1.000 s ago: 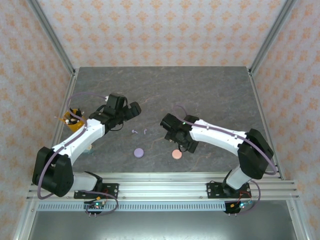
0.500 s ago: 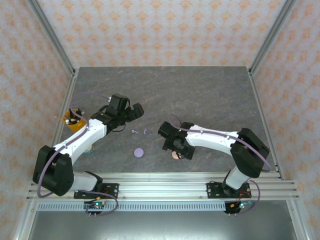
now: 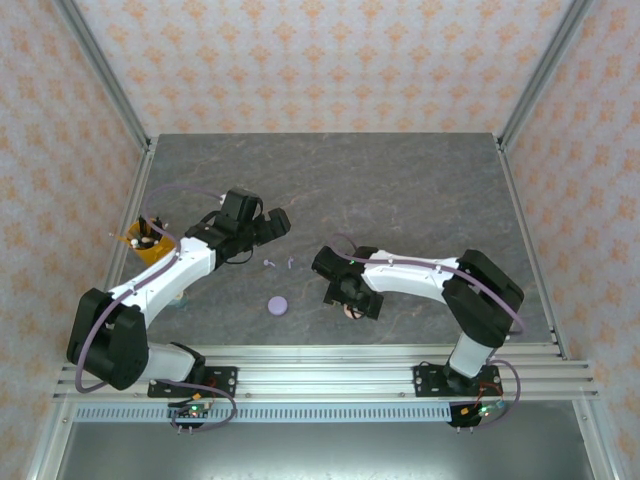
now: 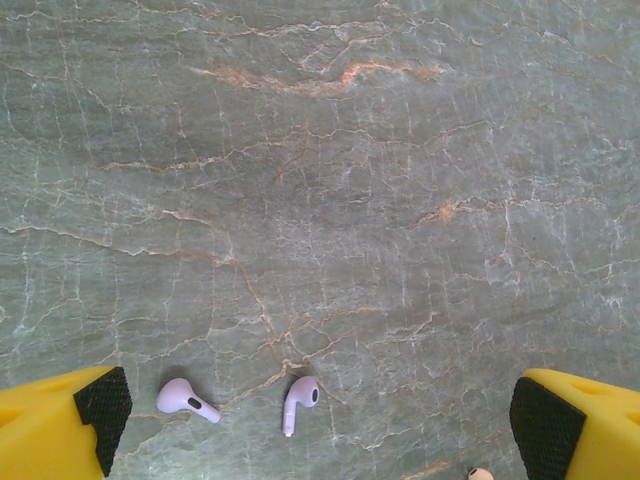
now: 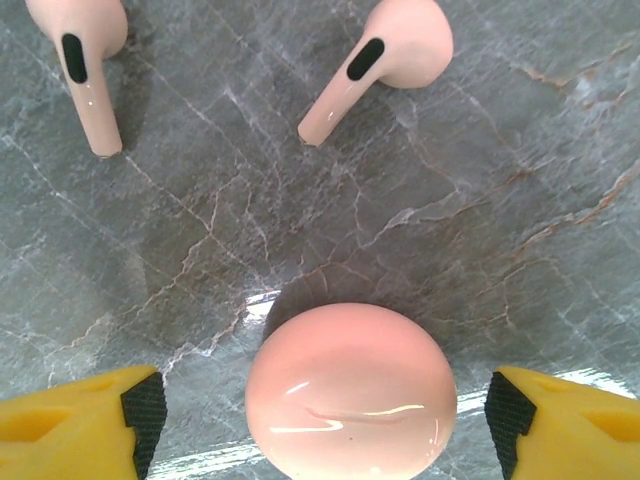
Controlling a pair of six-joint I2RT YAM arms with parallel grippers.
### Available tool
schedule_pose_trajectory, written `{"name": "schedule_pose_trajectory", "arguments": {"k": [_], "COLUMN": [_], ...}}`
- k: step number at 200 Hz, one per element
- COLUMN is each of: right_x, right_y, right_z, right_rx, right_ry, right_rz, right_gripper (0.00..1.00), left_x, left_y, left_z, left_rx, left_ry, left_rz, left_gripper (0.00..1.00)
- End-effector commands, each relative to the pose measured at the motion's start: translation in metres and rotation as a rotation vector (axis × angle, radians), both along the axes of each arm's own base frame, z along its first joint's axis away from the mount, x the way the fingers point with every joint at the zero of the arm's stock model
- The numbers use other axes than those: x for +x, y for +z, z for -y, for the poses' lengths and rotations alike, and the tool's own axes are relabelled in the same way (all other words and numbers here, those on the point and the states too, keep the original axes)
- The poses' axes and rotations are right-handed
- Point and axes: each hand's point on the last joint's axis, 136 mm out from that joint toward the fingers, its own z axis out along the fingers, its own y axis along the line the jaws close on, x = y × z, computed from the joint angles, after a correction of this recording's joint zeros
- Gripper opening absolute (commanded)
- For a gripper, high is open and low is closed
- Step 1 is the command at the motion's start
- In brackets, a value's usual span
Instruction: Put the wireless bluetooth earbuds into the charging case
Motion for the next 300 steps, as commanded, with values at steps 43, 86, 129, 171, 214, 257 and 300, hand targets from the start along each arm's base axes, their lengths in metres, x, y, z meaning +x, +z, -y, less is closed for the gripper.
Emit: {"name": "schedule_pose_trajectory", "arguments": {"k": [43,86,129,171,214,257,300], "right_x": [0.0,-0.001,0.0,-0.002,-0.004,-0.005,-0.006], "right_y": [-0.006,-0.007,-0.012,-0.018,-0.022,-0.023,-0.02], "right_z": [0.003,0.005,0.006,0.007,0.007,0.007,0.009], "right_rx": [-0.026,-0.02,-0.008,-0.004,-0.01,-0.004,0.008], "right_ry": [0.012,0.0,-0.003,-0.003,0.003,-0.002,-0.011], "right_rz": [-0.001,-0.016,-0.034,-0.059,-0.074,-0.074,-0.064], "right_gripper": [0.78,0.78,0.73,0.69,0.64,0.59,0.55], "left_x": [0.001,0.001,0.001,0.001,0.001,0.002,0.002], "left_y": [0.012,0.017,0.021,0.028,0.029,0.026,0.023], "left_z": [0.005,0.005,0.005,0.005,0.004,0.006,0.008], "left_rx": [0.001,-0.006,-0.004,-0.007,-0.016,-0.022,-0.02], "left_ry": [-0.013,-0.012,-0.012,-0.007,0.001,0.0,-0.005], "left_rz": [0.016,0.025,0.025,0.034,0.038,0.031,0.026], "left_gripper": [1.0,1.0,1.0,1.0,1.0,1.0,1.0]}}
